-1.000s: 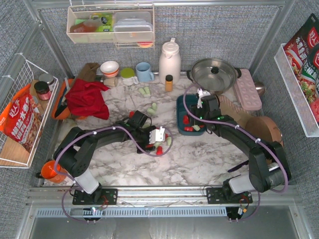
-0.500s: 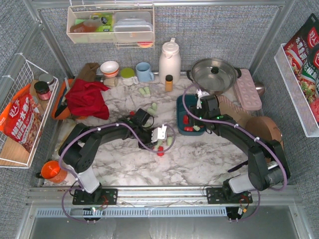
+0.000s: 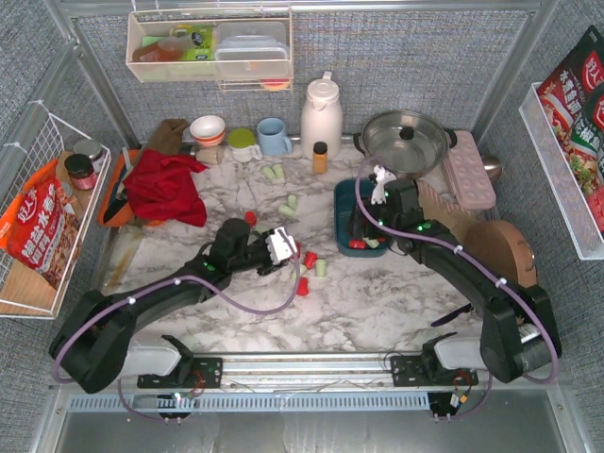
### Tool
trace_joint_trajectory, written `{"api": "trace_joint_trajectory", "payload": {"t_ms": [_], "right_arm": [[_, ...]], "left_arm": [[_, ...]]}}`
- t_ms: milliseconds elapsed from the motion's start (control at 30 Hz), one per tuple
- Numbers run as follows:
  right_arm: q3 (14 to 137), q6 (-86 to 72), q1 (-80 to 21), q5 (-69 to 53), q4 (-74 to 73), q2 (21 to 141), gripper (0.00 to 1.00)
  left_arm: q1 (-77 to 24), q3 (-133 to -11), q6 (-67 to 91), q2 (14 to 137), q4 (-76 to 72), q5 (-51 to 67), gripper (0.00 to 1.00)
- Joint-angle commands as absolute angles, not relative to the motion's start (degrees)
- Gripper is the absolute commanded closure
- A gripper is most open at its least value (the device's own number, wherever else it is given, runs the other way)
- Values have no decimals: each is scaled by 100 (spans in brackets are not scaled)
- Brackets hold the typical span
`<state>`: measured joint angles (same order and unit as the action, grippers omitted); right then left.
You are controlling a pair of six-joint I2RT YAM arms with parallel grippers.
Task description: Mix the coffee capsules in the storage basket
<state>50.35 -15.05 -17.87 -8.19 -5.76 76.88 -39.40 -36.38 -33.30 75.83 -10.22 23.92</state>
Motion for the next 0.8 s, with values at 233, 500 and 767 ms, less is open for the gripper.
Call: {"api": "trace_joint_trajectory", "payload": {"t_ms": [233, 500, 767], "right_arm": [[5198, -2506, -2834, -1505, -417, 7106, 33], [5462, -2767, -3524, -1285, 22, 7384, 33], [5598, -2816, -3584, -1389, 137, 7872, 36]], "left_arm": [[-3992, -3241, -1564, 7472, -4186, 2322, 67], [-4123, -3261, -1572, 7646, -4274, 2740, 70], [-4192, -3287, -1642, 7646, -4211, 2846, 71]]}}
